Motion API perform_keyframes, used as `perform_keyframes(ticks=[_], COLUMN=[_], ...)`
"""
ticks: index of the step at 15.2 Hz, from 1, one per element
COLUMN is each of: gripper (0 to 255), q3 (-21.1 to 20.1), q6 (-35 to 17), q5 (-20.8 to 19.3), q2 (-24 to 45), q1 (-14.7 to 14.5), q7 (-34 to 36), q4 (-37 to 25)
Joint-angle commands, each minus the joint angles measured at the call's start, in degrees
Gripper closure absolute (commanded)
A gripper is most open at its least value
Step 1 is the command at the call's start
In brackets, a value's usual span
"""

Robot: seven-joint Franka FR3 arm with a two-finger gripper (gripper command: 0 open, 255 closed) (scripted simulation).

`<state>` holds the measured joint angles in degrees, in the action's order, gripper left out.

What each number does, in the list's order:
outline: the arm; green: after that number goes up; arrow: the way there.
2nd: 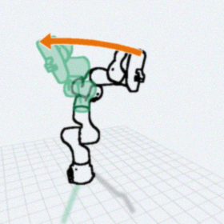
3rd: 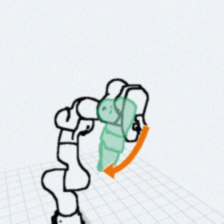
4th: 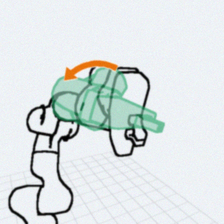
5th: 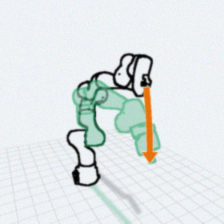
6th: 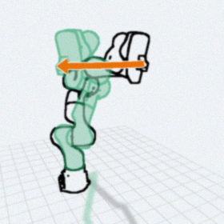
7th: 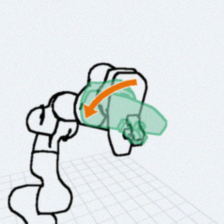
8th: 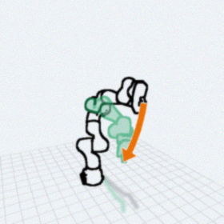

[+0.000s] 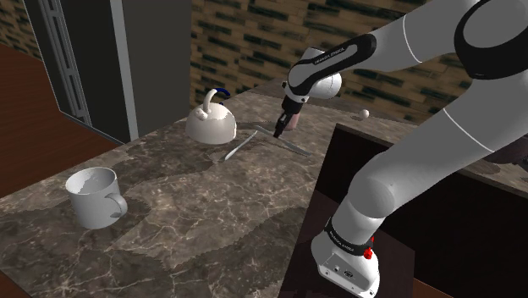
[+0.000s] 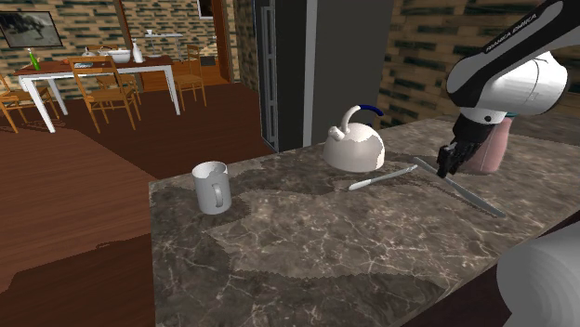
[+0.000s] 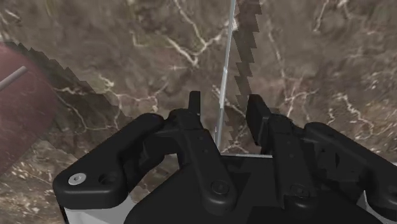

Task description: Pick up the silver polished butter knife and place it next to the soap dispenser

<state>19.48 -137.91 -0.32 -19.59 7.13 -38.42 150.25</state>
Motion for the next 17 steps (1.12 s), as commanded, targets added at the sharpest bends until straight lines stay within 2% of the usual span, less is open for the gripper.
perform_keyframes(ticks=[1, 5, 9, 17], gripper=[0, 0, 0, 0], q3=[0.0, 0.0, -1.0, -1.0], q6=[0.0, 0.0, 8.6, 8.6], q5=[0.0, 0.0, -1.7, -1.7], q2=[0.0, 0.0, -5.5, -5.5], q1=[0.0, 0.0, 1.2, 1.2], q7=[0.0, 0.0, 1.3, 1.3], q4=[0.0, 0.0, -3.2, -3.2])
